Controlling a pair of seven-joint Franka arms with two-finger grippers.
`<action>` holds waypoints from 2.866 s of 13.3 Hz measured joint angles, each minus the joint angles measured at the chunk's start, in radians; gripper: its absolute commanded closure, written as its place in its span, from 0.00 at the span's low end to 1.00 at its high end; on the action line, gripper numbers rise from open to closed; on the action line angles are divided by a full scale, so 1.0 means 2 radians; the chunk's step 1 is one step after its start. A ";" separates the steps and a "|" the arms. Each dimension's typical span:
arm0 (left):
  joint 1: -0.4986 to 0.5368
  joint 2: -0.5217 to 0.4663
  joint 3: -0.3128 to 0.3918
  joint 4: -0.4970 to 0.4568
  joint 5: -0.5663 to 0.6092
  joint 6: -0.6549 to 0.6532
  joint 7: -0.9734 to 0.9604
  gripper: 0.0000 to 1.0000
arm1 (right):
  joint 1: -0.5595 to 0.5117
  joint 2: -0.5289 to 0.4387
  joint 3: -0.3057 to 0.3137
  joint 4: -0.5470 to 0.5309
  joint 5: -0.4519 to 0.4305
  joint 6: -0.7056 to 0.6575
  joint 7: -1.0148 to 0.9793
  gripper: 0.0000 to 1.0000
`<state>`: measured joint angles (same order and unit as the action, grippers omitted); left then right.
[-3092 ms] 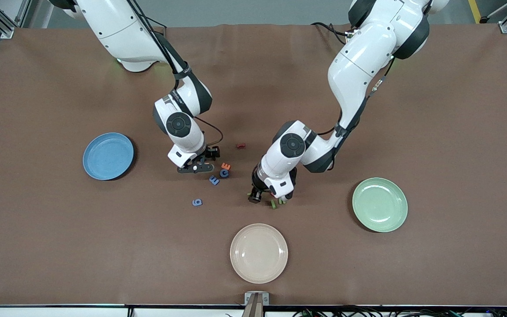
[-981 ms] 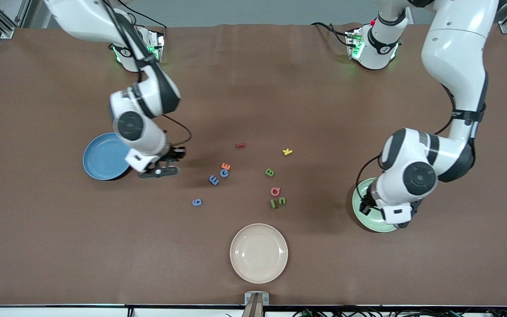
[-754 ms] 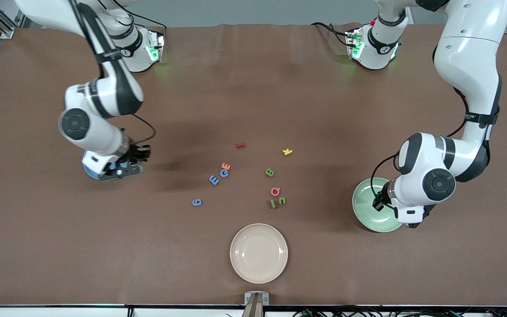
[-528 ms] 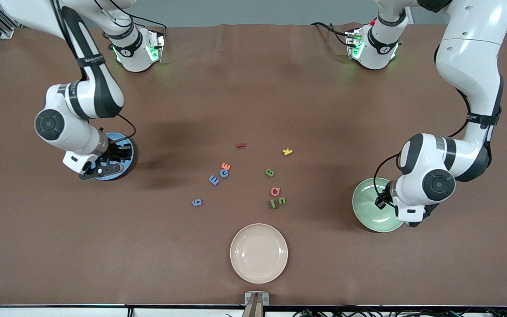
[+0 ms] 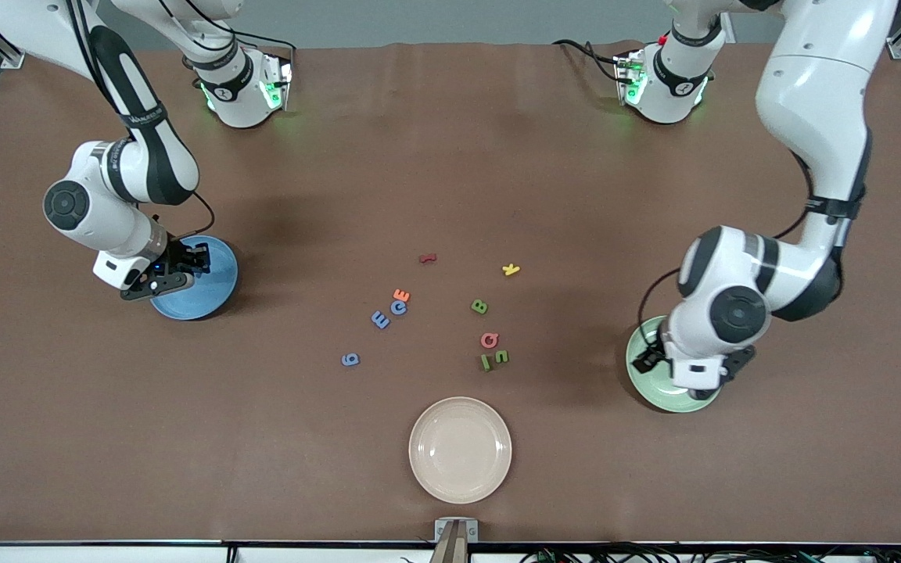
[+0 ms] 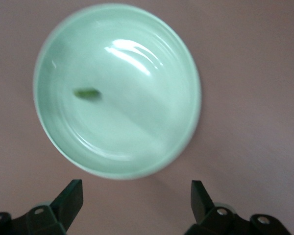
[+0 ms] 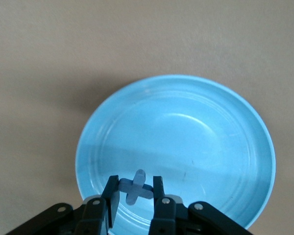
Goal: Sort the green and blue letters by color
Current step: 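Grasp the green U with the left gripper while the right gripper reaches the 6, then place the U with the left gripper while the right gripper grasps the 6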
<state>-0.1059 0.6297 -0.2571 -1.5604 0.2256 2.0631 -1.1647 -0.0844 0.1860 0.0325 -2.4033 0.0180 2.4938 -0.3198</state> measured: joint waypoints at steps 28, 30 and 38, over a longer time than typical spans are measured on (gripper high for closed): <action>-0.169 0.165 0.013 0.103 0.000 0.259 -0.074 1.00 | 0.202 0.158 0.020 0.249 0.001 -0.019 0.316 0.15; -0.169 0.164 0.013 0.106 0.000 0.256 -0.074 1.00 | 0.212 0.208 0.019 0.314 0.001 -0.036 0.320 0.15; -0.069 0.012 0.015 0.018 0.003 0.104 -0.038 1.00 | 0.223 0.297 0.019 0.432 0.000 -0.073 0.320 0.16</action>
<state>-0.2436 0.6535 -0.2277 -1.5242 0.2319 2.2703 -1.2400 0.3610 0.7798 0.0699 -1.5398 0.0187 2.3481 0.3203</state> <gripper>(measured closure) 0.899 0.159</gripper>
